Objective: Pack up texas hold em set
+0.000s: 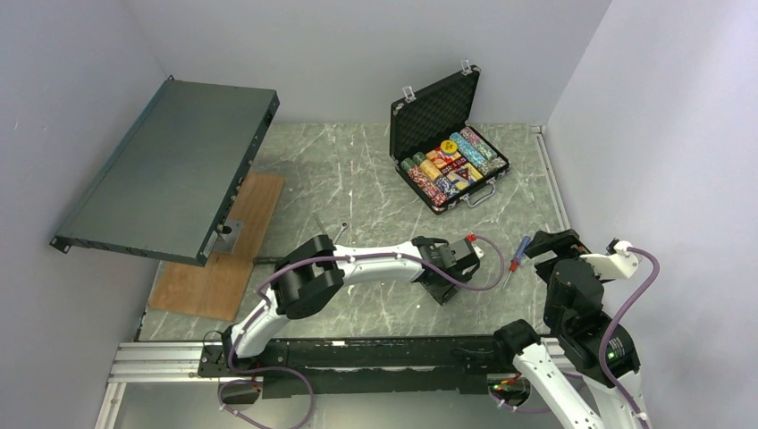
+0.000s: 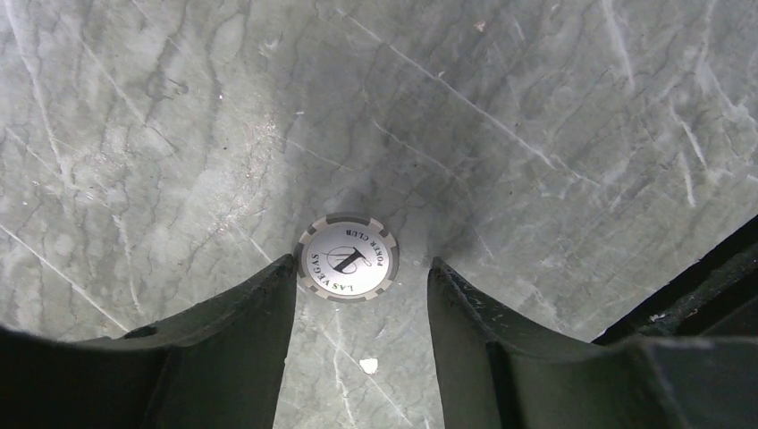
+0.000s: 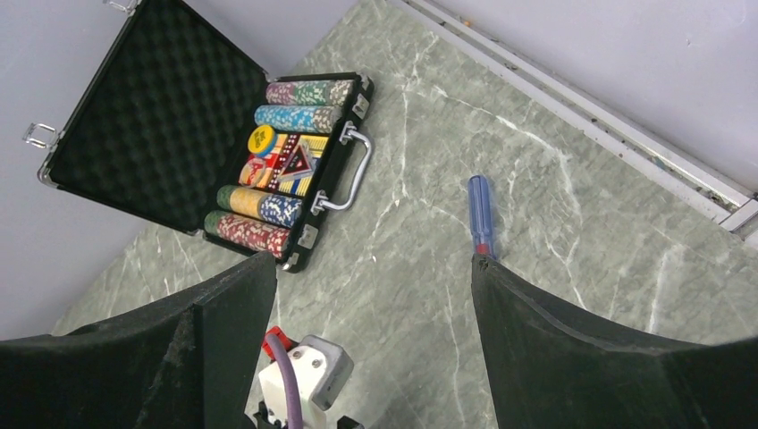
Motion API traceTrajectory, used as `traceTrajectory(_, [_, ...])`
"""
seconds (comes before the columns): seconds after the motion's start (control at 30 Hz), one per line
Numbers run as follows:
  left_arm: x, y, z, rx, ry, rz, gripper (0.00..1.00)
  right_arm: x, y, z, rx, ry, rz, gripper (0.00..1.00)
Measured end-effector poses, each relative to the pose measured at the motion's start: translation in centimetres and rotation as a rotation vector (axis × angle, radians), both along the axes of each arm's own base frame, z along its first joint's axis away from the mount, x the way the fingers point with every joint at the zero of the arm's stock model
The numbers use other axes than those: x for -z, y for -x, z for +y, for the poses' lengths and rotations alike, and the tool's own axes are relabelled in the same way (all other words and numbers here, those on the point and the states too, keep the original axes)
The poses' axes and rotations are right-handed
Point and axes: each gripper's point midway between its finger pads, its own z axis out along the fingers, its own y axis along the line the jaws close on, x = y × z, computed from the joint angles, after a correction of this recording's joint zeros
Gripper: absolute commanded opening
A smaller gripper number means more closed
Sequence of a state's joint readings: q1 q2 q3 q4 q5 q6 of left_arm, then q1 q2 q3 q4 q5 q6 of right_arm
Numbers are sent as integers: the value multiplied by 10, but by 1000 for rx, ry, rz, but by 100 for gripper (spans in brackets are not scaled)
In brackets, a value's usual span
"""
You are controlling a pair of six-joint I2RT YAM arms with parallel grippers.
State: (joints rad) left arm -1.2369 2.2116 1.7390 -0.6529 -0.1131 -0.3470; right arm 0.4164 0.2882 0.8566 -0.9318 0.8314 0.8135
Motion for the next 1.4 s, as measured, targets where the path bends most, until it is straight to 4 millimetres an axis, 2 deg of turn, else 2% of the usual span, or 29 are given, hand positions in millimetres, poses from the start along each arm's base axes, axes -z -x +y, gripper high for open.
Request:
traceTrajectory(0.27, [1,-2,2,-5,-20,-7,51,0,-1,0,-2,2,1,81])
traceTrajectory(0.53, [1,-7,4,-4,-34,-37,38,1,-2,2,-4,4,8,81])
traceTrajectory(0.67, [0,-13,7,9,-45,-77,37,1,-2,1,-4,4,8,81])
traceTrajectory(0.8, [-7,-18,20,21,-74,-122,37,1,-2,1,-3,5,10,81])
traceTrajectory(0.9, [-24,-23,28,24,-68,-159,36,1,-3,2,-3,5,12,81])
traceTrajectory(0.97, [-45,-27,33,25,-46,-190,36,2,-3,2,-2,5,14,81])
traceTrajectory(1.1, [-100,-36,51,15,30,-260,35,9,-8,5,-2,10,42,80])
traceTrajectory(1.23, [-152,-50,84,-7,105,-320,35,33,-24,17,-32,31,121,81])
traceTrajectory(1.4, [-201,-79,131,-81,190,-389,34,82,-52,47,-154,74,286,83])
